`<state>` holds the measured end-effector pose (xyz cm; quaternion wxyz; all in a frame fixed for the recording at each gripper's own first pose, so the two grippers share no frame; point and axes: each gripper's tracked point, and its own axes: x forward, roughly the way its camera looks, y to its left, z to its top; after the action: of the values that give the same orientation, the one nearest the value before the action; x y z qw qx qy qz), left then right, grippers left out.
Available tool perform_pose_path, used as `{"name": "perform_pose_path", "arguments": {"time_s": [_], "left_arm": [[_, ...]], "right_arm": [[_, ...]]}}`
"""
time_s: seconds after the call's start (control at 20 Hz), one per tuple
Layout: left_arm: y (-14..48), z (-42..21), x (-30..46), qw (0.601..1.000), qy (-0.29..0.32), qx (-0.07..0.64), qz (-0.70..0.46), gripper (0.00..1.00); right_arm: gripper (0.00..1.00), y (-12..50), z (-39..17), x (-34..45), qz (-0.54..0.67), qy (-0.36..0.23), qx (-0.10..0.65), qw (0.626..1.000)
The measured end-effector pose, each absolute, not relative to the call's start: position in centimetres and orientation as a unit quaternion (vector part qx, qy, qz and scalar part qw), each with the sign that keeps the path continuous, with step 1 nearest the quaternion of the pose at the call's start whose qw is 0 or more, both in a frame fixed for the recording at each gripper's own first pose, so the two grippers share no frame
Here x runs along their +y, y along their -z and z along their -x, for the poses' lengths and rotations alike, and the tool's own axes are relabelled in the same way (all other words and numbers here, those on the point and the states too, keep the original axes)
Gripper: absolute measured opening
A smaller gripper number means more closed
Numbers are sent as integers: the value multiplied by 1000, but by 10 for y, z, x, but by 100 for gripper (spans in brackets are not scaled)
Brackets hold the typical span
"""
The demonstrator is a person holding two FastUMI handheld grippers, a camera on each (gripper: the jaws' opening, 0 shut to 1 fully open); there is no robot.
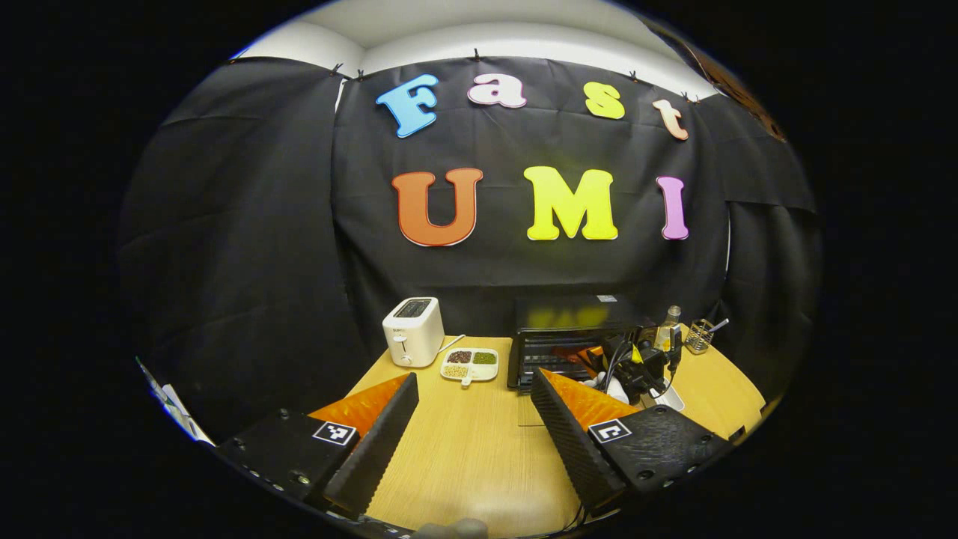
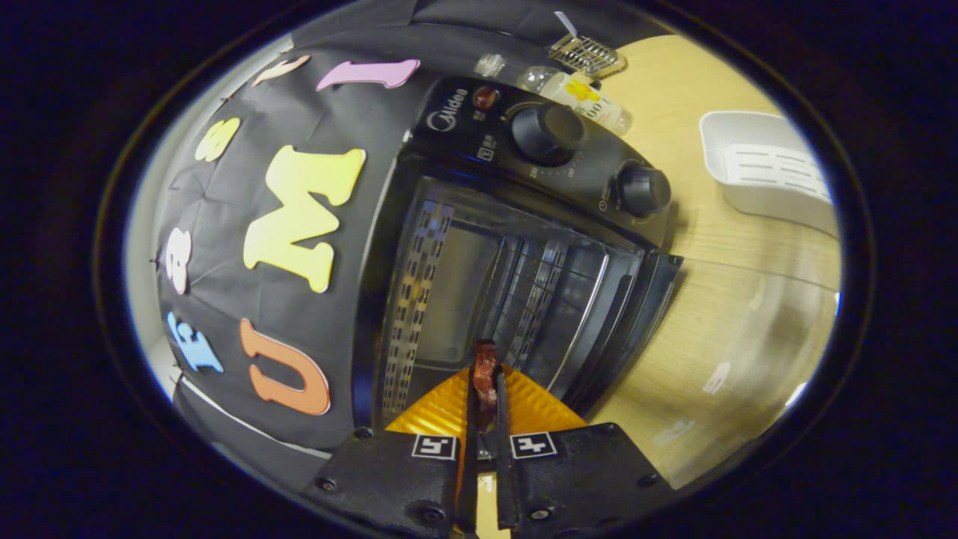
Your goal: Open the electric oven with the left hand, put the food in, and close the electric oven.
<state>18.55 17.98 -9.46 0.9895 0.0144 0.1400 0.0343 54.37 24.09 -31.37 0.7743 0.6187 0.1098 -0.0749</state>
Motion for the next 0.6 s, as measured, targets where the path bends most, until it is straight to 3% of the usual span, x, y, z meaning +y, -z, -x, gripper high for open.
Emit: {"name": "perform_pose_path", "arguments": {"time_s": [0.4,0.55,0.6], "left_arm": [[107,-200,178,988,-30,148,-17,97],[107,-203,177,988,-28,148,-19,97],[107,-203,178,988,-28,149,-19,97]], "right_arm": [[16,327,-568,240,-600,84,104,789],[18,328,-567,236,-563,96,113,813],[26,325,-566,233,-550,101,111,821]]}}
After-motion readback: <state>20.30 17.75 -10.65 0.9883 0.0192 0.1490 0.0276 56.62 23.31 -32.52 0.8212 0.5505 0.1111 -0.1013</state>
